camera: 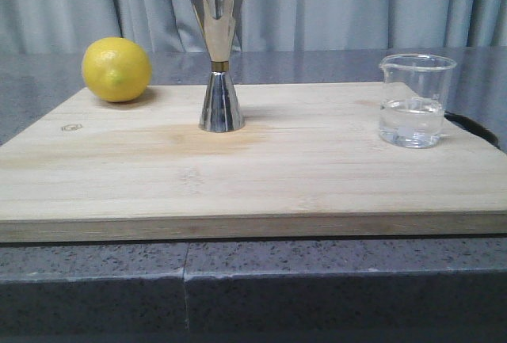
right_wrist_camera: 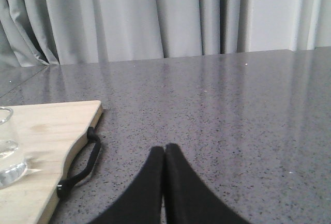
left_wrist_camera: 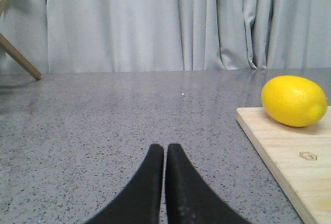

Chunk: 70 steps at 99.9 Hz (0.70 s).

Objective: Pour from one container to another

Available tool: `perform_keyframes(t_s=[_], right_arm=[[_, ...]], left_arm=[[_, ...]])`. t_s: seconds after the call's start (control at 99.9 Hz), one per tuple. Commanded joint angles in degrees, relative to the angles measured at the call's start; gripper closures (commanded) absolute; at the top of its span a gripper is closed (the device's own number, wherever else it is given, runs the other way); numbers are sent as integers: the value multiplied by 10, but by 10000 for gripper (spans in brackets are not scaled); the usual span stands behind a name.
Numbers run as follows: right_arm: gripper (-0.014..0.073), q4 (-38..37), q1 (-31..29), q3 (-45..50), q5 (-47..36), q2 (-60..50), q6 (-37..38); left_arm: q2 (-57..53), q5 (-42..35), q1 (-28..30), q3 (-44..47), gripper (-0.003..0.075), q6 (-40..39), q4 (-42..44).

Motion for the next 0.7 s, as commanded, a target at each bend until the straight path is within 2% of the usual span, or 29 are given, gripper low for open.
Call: perform_keyframes(t_s=[0.0, 0.691], right_arm=[[665, 0, -3, 9, -47, -13, -3], [665, 0, -3, 9, -50, -13, -3]], left_arm=[[-14, -44, 3, 2, 739, 1, -4], [-14, -48, 3, 2, 739, 1, -4]])
